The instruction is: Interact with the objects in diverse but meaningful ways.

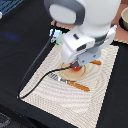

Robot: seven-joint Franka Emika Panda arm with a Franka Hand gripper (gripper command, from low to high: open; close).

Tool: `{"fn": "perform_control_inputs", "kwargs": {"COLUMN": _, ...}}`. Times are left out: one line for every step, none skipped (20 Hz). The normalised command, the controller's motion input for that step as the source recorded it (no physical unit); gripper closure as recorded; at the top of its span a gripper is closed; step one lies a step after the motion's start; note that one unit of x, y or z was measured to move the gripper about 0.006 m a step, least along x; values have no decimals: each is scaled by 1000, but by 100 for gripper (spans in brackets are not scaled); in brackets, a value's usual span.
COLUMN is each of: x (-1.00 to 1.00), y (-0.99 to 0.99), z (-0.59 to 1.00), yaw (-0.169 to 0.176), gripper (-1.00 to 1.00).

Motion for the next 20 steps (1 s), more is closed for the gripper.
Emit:
{"fn": "perform_control_inputs", "kwargs": {"x": -3, "y": 703, "z": 469, "yaw": 142, "gripper": -100}}
{"fn": "perform_control_inputs", "kwargs": {"x": 0, "y": 743, "z": 369, "yaw": 129, "gripper": -100}}
{"fn": "perform_control_inputs", "kwargs": {"x": 0, "y": 766, "z": 234, "yaw": 117, "gripper": -100}}
{"fn": "perform_control_inputs", "kwargs": {"x": 0, "y": 774, "z": 86, "yaw": 108, "gripper": -100}}
{"fn": "perform_control_inputs", "kwargs": {"x": 0, "y": 763, "z": 0, "yaw": 108, "gripper": -100}}
{"fn": "perform_control_inputs", "kwargs": {"x": -74, "y": 734, "z": -234, "yaw": 109, "gripper": -100}}
{"fn": "perform_control_inputs", "kwargs": {"x": -123, "y": 711, "z": -349, "yaw": 110, "gripper": -100}}
{"fn": "perform_control_inputs", "kwargs": {"x": -120, "y": 691, "z": -320, "yaw": 121, "gripper": -100}}
{"fn": "perform_control_inputs", "kwargs": {"x": -129, "y": 680, "z": -357, "yaw": 121, "gripper": -100}}
{"fn": "perform_control_inputs", "kwargs": {"x": -194, "y": 640, "z": -391, "yaw": 124, "gripper": -100}}
{"fn": "perform_control_inputs", "kwargs": {"x": -243, "y": 554, "z": -403, "yaw": 123, "gripper": -100}}
{"fn": "perform_control_inputs", "kwargs": {"x": -309, "y": 437, "z": -466, "yaw": 117, "gripper": -100}}
{"fn": "perform_control_inputs", "kwargs": {"x": -414, "y": 291, "z": -540, "yaw": 105, "gripper": -100}}
{"fn": "perform_control_inputs", "kwargs": {"x": -514, "y": 226, "z": -629, "yaw": 96, "gripper": -100}}
{"fn": "perform_control_inputs", "kwargs": {"x": -569, "y": 180, "z": -626, "yaw": 107, "gripper": -100}}
{"fn": "perform_control_inputs", "kwargs": {"x": -583, "y": 160, "z": -603, "yaw": 109, "gripper": -100}}
{"fn": "perform_control_inputs", "kwargs": {"x": -586, "y": 117, "z": -569, "yaw": 105, "gripper": -100}}
{"fn": "perform_control_inputs", "kwargs": {"x": -586, "y": 51, "z": -543, "yaw": 85, "gripper": -100}}
{"fn": "perform_control_inputs", "kwargs": {"x": -514, "y": 0, "z": -451, "yaw": 58, "gripper": -100}}
{"fn": "perform_control_inputs", "kwargs": {"x": -457, "y": 0, "z": -346, "yaw": 18, "gripper": -100}}
